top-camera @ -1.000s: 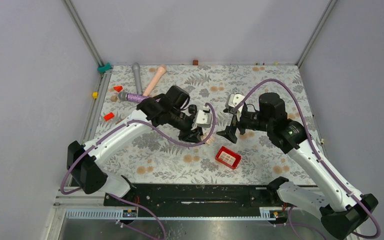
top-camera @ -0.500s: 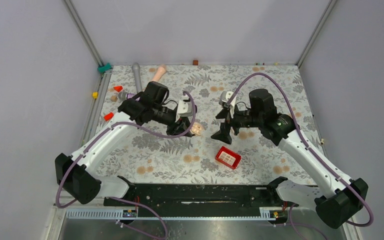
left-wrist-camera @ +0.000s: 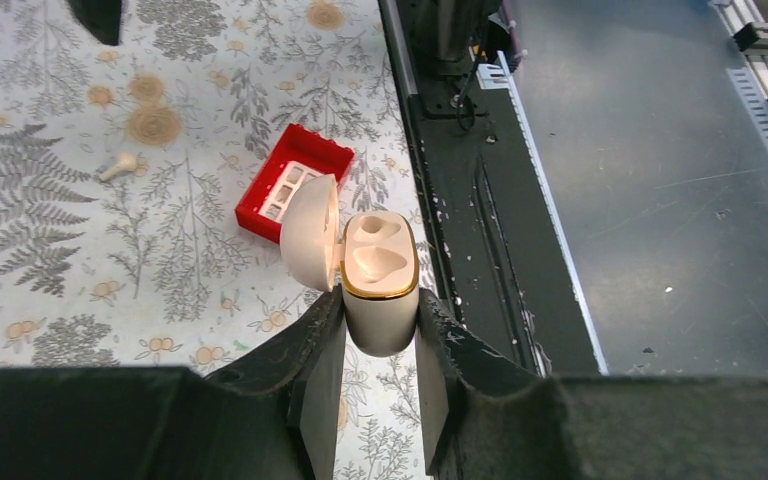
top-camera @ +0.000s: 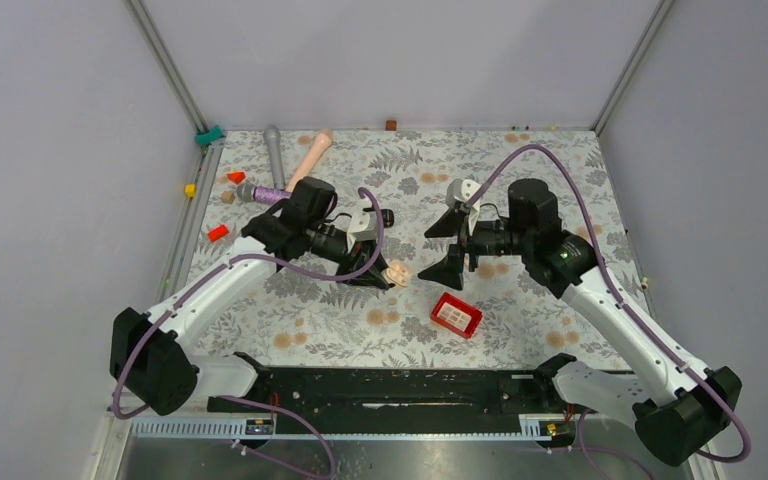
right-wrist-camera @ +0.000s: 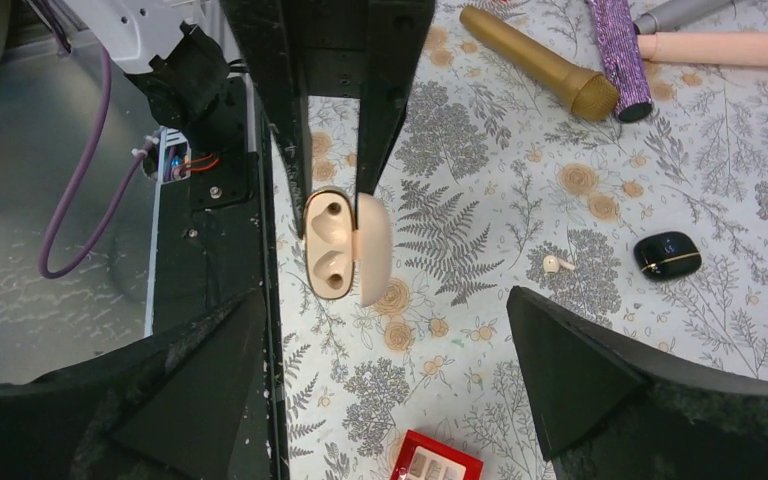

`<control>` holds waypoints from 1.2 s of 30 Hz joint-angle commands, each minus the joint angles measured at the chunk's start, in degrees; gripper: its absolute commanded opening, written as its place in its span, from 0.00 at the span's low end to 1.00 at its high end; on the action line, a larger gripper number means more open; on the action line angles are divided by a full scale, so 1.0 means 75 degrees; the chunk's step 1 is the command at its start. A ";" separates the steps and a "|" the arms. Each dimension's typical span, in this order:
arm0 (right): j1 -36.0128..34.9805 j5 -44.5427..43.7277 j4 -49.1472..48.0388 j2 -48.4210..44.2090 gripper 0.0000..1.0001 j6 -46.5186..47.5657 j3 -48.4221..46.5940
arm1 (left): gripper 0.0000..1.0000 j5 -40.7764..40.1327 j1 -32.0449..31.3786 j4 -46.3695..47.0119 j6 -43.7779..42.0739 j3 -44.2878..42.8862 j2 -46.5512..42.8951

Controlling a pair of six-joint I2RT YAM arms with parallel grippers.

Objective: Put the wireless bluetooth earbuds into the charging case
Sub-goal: Open the charging case.

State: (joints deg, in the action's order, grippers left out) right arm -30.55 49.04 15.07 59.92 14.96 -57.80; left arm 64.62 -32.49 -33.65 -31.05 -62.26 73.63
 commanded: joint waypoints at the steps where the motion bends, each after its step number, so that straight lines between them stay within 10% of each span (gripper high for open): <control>1: 0.0178 0.0199 -0.1095 0.0174 1.00 -0.0874 0.0319 | 0.00 0.0799 0.0041 0.0704 0.0182 0.0124 -0.0116; 36: 0.0182 0.0329 -0.1402 0.1288 1.00 -0.1175 0.0441 | 0.00 0.1042 0.0107 0.0702 0.0132 0.0263 -0.0137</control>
State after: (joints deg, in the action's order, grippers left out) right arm -29.50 53.32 4.84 69.49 4.93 -54.13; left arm 69.30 -32.12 -30.70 -29.89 -60.34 73.63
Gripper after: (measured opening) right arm 0.993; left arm 0.286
